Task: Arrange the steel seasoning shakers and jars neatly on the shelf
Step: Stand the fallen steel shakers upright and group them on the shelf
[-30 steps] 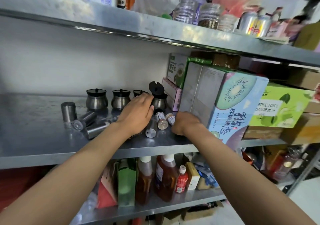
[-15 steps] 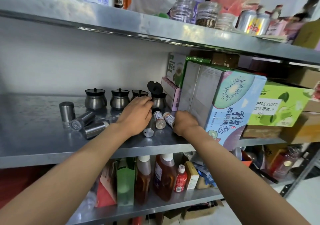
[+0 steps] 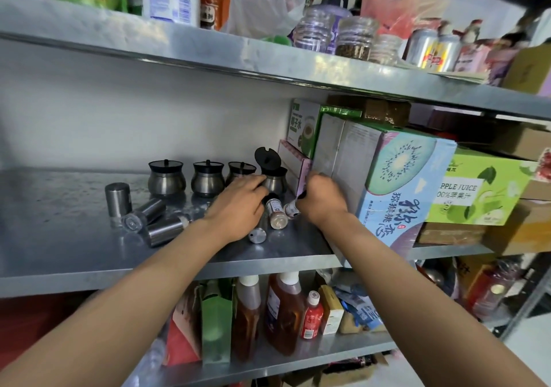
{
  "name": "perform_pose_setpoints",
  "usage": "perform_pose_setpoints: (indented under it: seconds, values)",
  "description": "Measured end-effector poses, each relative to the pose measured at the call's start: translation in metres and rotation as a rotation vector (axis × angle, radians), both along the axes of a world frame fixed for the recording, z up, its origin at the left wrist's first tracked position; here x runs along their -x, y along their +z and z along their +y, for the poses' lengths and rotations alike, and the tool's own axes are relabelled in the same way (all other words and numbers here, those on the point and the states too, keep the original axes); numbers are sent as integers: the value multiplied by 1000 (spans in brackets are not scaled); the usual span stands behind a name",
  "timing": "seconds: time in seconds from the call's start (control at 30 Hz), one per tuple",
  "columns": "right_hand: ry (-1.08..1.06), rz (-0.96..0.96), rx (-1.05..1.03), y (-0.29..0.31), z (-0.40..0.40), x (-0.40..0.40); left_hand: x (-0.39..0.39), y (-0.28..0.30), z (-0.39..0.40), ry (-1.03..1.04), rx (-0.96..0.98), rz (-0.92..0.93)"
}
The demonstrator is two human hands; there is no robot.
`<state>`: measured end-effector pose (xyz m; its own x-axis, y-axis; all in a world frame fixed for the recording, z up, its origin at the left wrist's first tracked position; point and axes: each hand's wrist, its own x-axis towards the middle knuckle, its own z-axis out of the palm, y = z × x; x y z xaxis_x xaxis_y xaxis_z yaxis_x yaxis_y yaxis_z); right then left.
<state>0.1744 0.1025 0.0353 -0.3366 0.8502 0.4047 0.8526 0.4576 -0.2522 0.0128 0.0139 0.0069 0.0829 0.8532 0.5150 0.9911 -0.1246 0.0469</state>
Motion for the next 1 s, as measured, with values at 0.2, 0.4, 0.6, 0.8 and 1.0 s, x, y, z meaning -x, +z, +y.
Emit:
perform_pose_setpoints:
  seconds: [0.2, 0.4, 0.6, 0.8, 1.0]
  values:
    - [-17, 34, -4, 11, 7, 2, 0, -1, 3, -1, 34, 11]
    - [-8, 26, 50, 19, 17, 0, -9, 2, 2, -19, 49, -36]
    - [-17, -15, 33, 17, 26, 2, -10, -2, 5, -4, 63, -11]
    - [-44, -66, 14, 15, 29, 6, 6, 8, -3, -11, 69, 0]
    - [-63, -74, 41, 26, 19, 10, 21, 23, -23, 26, 58, -10]
